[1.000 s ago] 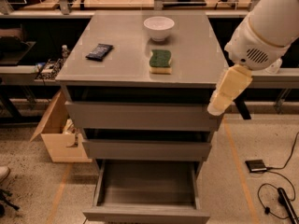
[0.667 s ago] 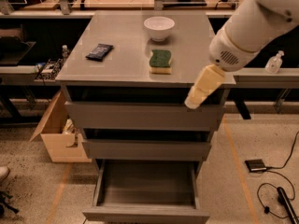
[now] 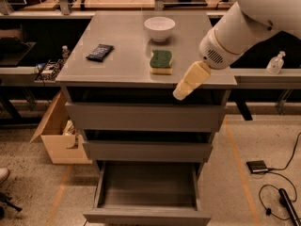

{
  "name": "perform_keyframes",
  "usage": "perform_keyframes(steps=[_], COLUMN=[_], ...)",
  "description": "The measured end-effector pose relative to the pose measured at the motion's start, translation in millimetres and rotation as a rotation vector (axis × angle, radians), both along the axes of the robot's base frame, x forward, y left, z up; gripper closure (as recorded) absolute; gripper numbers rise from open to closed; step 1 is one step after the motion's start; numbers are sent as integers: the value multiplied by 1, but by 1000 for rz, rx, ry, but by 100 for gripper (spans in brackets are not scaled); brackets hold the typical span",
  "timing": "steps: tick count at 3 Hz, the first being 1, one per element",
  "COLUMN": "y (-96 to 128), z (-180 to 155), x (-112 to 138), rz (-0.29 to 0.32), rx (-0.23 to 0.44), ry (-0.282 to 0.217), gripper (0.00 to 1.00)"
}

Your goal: Place sponge into bottom drawer

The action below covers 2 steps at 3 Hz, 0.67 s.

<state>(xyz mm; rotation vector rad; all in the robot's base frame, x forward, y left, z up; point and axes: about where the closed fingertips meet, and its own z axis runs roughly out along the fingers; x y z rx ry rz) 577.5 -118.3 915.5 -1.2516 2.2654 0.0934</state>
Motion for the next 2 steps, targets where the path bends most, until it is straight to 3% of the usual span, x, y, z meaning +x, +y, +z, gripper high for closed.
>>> perform_keyframes(steps=[1, 2], y=[4, 31], z=[-1, -2], x=[4, 32], rz=[-2, -4], rx=[9, 40], ry=[9, 53], gripper=[0, 0])
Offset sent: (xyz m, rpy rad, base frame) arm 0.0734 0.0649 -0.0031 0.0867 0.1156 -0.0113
